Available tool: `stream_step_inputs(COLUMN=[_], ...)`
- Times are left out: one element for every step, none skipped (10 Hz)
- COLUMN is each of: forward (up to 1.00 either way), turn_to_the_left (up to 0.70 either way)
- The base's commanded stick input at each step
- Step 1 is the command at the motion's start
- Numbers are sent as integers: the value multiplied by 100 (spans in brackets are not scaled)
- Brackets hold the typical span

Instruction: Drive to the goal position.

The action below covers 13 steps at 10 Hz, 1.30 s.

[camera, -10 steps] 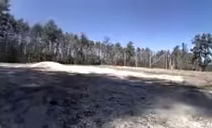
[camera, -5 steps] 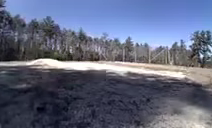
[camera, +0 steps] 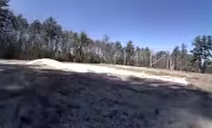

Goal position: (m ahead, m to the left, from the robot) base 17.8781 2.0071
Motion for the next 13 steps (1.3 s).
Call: stream_step_inputs(forward=[70, 70, 70, 70, 70, 70, 70, 70, 70, 70, 70, 70, 70], turn_to_the_left=[0, 0, 0, 0, 0, 0, 0, 0, 0, 0, 0, 0, 0])
